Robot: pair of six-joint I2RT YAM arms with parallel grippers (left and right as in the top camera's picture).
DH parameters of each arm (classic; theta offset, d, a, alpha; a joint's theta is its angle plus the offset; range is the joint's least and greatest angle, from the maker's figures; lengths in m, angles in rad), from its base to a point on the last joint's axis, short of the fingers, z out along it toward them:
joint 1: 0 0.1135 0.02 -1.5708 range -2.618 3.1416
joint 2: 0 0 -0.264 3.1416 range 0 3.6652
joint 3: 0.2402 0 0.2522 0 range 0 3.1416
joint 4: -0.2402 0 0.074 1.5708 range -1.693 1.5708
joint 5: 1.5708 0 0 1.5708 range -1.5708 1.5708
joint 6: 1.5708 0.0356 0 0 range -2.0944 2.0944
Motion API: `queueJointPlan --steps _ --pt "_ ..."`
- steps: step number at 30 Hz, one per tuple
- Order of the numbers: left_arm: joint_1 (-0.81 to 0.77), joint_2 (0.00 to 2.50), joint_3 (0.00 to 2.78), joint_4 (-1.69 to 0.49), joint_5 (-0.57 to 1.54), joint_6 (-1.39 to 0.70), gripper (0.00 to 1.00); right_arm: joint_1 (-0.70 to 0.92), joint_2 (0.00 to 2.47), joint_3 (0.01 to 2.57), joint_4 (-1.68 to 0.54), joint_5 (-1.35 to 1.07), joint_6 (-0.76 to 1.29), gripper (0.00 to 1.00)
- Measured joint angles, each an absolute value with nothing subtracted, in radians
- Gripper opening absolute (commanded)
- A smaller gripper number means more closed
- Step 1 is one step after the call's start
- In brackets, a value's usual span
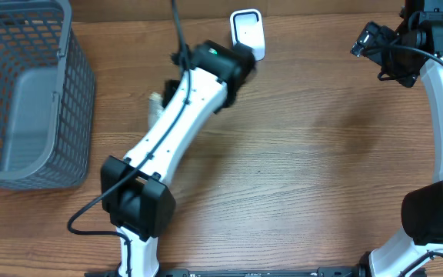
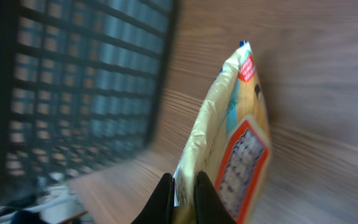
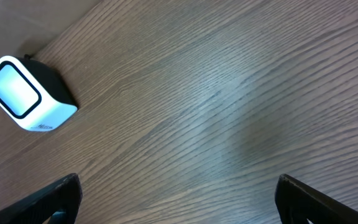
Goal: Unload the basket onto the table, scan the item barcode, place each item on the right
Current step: 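Lift the yellow bag with the left gripper and hold it at the scanner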
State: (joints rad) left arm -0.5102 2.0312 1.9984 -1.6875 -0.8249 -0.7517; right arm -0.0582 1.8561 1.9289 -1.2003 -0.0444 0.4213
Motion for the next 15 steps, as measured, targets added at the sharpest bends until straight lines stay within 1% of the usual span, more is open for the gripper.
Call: queueJointPlan --steps 7,12,15 --pt "-0.418 2.032 1.998 -1.687 -0.856 -0.713 0.04 -0.058 1.856 1.929 -1.201 -0.045 0.422 1.0" --pt "-0.414 2.031 1.942 -1.675 -0.83 -0.703 0.04 -0.058 1.856 1.929 -1.201 -0.045 0.422 1.0" --pt "-0.429 2.031 1.864 -1.617 -0.792 -0.702 0.04 -0.058 1.856 1.929 -1.201 -0.044 0.421 1.0"
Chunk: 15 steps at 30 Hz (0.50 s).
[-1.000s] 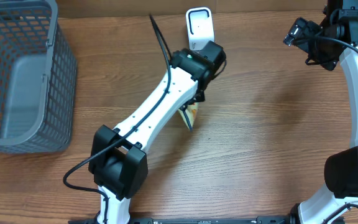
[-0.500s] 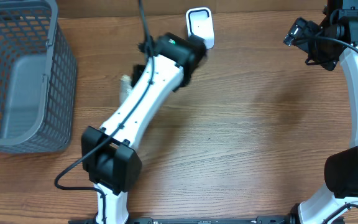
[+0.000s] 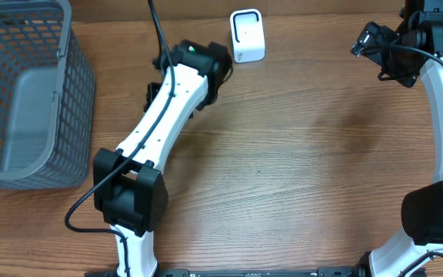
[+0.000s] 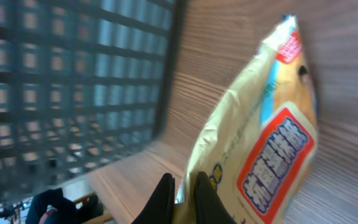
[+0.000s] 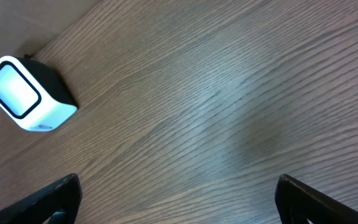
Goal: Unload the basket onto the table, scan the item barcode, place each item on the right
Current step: 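Lift the yellow bag with the left gripper and hold it at the scanner, then lower the yellow bag onto the table center with the left gripper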
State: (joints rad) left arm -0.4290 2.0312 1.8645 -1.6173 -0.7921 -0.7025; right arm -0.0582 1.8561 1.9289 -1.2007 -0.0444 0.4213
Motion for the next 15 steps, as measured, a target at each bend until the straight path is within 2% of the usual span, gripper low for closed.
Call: queueJointPlan --steps 4,10,11,12,15 --pt "-0.467 2.031 1.812 -1.531 -0.703 -0.7 0.04 -0.058 1.856 1.929 -1.2 -0.045 0.422 1.0" --pt "-0.517 2.032 1.805 -1.363 -0.449 -0.674 0.05 -0.058 1.856 1.929 -1.2 -0.045 0.421 1.0" --pt "-0.522 2.032 1.805 -1.335 -0.4 -0.669 0.15 -0.058 1.856 1.929 -1.201 -0.045 0.422 1.0" --pt "-0.524 2.031 1.805 -1.31 -0.356 -0.652 0.21 -0.058 1.856 1.929 -1.201 -0.044 0.422 1.0" --pt "-0.531 2.031 1.805 -1.275 -0.231 -0.626 0.22 -0.058 1.856 1.929 -1.201 -0.045 0.422 1.0"
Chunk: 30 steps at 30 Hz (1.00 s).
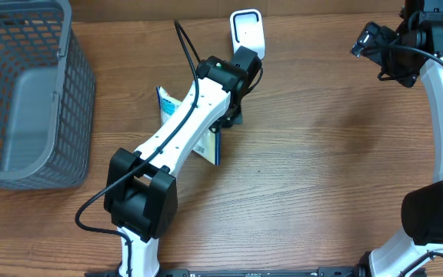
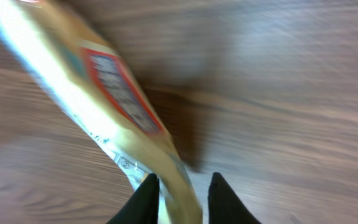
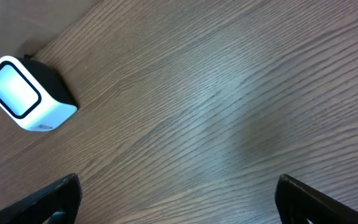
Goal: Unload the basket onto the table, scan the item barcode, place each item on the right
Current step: 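Lower the yellow bag onto the table center with the left gripper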
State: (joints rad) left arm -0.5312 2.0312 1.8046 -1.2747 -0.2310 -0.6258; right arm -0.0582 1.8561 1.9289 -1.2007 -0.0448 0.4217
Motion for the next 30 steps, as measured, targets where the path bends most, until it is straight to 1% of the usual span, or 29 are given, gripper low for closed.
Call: queueJointPlan --steps 2,7,9,12,14,15,16,17,18,19,22,26,27,30 --pt "-0.531 2.031 1.805 -1.274 -0.17 -0.602 0.27 -0.058 1.856 1.929 -1.2 -0.044 0.421 1.0" --pt "-0.516 2.032 1.86 -1.336 -0.044 -0.535 0.35 -0.058 1.856 1.929 -1.2 -0.044 0.422 1.0" --pt "-0.507 2.032 1.935 -1.386 -0.012 -0.514 0.38 -0.058 1.856 1.929 -1.2 -0.045 0.422 1.0" --pt "-0.487 2.032 2.083 -1.468 0.012 -0.49 0.5 -0.058 1.856 1.929 -1.2 -0.045 0.422 1.0" --pt "-0.469 2.032 2.177 -1.517 0.014 -0.485 0.5 -0.058 1.856 1.929 -1.201 -0.045 0.422 1.0" --pt "-0.456 2.031 2.219 -1.538 0.008 -0.485 0.45 -0.058 1.856 1.929 -1.201 -0.044 0.422 1.0" --pt "-0.445 2.029 2.242 -1.55 0.001 -0.487 0.34 -0.058 1.856 1.929 -1.201 -0.044 0.422 1.0" --pt "-0.431 2.027 2.257 -1.558 -0.011 -0.491 0.2 -0.058 1.856 1.929 -1.2 -0.045 0.421 1.0" --pt "-0.418 2.026 2.263 -1.564 -0.022 -0.492 0.09 -0.058 1.856 1.929 -1.2 -0.045 0.422 1.0" --pt "-0.403 2.025 2.262 -1.566 -0.031 -0.492 0.04 -0.058 1.856 1.929 -1.201 -0.045 0.422 1.0" --pt "-0.371 2.025 2.214 -1.528 -0.051 -0.49 0.04 -0.058 1.856 1.929 -1.2 -0.045 0.421 1.0" --pt "-0.358 2.025 2.052 -1.348 -0.065 -0.49 0.04 -0.058 1.856 1.929 -1.2 -0.044 0.421 1.0" --pt "-0.358 2.025 1.979 -1.273 -0.065 -0.49 0.04 -0.058 1.856 1.929 -1.2 -0.045 0.422 1.0" --pt "-0.36 2.028 1.87 -1.178 -0.069 -0.49 0.04 -0.058 1.856 1.929 -1.2 -0.044 0.421 1.0"
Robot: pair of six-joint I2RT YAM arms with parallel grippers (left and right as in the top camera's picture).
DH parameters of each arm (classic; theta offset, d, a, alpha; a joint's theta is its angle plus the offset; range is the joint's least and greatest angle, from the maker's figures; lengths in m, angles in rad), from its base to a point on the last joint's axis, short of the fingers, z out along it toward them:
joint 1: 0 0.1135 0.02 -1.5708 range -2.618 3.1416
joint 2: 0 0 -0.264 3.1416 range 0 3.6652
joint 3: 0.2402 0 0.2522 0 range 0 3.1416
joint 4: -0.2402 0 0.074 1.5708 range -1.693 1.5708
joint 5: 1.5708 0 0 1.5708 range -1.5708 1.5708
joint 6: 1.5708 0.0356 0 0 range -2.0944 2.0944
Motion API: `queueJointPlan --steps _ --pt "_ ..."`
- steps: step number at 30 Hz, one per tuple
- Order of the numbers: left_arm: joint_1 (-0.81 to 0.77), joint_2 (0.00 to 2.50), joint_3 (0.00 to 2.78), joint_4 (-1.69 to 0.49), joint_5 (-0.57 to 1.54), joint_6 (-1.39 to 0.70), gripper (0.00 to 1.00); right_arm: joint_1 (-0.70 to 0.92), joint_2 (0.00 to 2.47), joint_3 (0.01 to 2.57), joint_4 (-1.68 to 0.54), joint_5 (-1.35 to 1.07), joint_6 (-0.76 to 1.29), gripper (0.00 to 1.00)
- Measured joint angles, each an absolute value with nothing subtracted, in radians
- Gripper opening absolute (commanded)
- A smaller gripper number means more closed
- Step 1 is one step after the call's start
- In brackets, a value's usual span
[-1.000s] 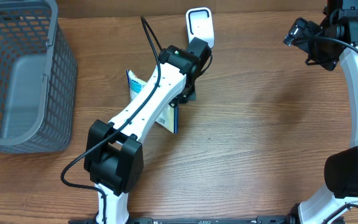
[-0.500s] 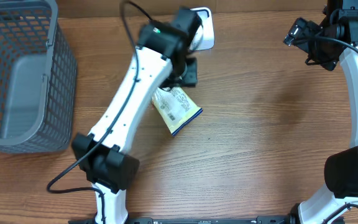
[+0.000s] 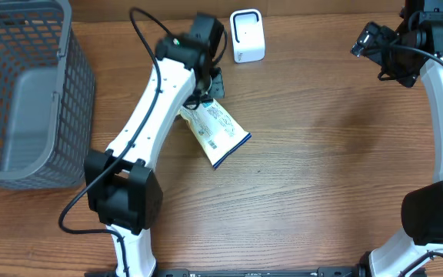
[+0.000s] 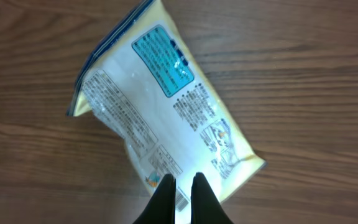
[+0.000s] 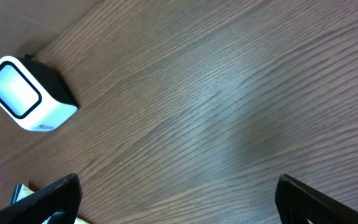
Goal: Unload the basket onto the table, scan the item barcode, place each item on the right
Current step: 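Lower the yellow bag onto the table center with the left gripper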
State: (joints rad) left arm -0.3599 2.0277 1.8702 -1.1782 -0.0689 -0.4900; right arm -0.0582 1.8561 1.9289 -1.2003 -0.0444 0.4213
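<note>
A cream snack packet [image 3: 218, 132] shows its white printed back upward in the overhead view, just left of centre. My left gripper [image 4: 181, 190] is shut on the packet's [image 4: 160, 112] near edge, with a small barcode between the fingertips. The packet's far end has a blue rim. The white scanner [image 3: 247, 35] stands at the table's back edge, to the right of the left wrist. My right gripper [image 5: 179, 208] hangs open and empty at the far right, looking down on the scanner [image 5: 25, 93] and bare wood.
A grey mesh basket [image 3: 21, 92] fills the left end of the wooden table [image 3: 329, 169]. The right arm runs along the right edge.
The left wrist has moved from beside the scanner to farther left. The packet, then edge-on under the arm, now shows its printed back upward. The jaws stand closer together on it. The right arm is unchanged.
The left gripper held the packet on edge near the basket side, with its orange-labelled front toward the wrist camera. It then stood close by the scanner with the packet hanging below the arm. Now the packet's back faces up, left of the scanner. The right arm never moved.
</note>
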Motion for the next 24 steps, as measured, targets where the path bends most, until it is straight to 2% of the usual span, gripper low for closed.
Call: queueJointPlan --steps 8,15,19,24 --pt "-0.345 2.028 1.594 -0.937 -0.224 -0.49 0.04 -0.058 1.856 1.929 -1.2 -0.045 0.422 1.0" --pt "-0.296 2.028 1.438 -0.828 -0.321 -0.49 0.04 -0.058 1.856 1.929 -1.201 -0.045 0.421 1.0" --pt "-0.283 2.028 1.43 -0.858 -0.341 -0.49 0.04 -0.058 1.856 1.929 -1.2 -0.045 0.421 1.0" --pt "-0.282 2.03 1.541 -1.07 -0.342 -0.49 0.04 -0.058 1.856 1.929 -1.201 -0.045 0.422 1.0"
